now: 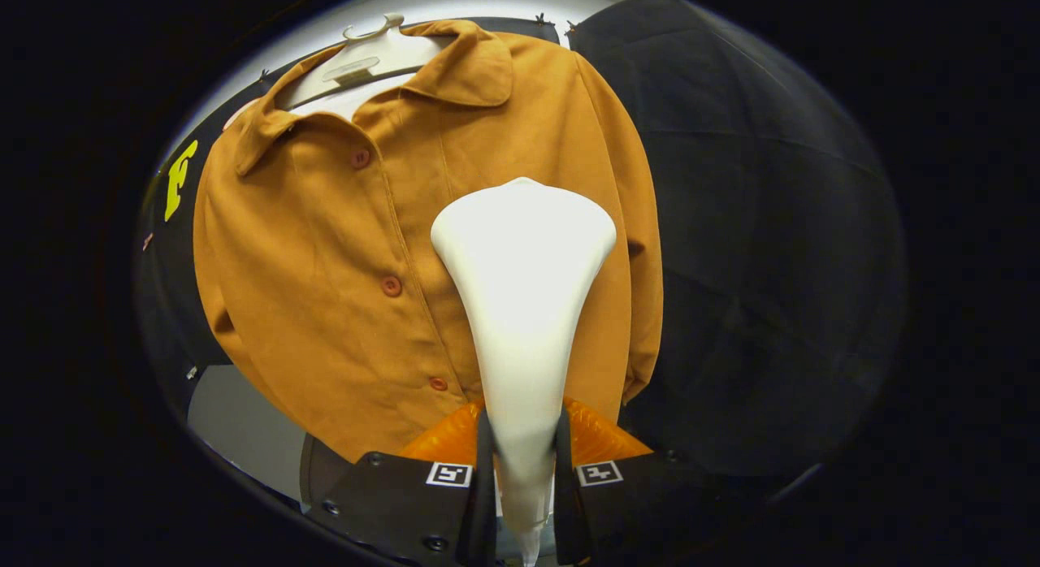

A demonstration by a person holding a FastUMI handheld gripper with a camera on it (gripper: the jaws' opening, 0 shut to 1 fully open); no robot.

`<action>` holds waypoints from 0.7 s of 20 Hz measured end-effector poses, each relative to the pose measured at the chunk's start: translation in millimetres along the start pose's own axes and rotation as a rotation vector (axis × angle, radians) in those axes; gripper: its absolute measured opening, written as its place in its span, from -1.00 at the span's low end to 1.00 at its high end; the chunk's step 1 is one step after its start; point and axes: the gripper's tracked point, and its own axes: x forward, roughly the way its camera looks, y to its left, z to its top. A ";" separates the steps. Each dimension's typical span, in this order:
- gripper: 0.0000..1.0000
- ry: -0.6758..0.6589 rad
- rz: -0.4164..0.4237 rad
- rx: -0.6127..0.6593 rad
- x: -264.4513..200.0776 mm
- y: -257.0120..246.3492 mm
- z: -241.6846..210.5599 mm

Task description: Iron the clothes twice with a garment steamer, once on the left side and once on the right side.

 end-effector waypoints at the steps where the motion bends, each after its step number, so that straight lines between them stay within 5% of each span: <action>1: -0.36 0.017 -0.003 0.006 2.8 -3.1 -7.8; 14: -0.36 0.265 -0.062 0.041 38.8 -21.0 -114.4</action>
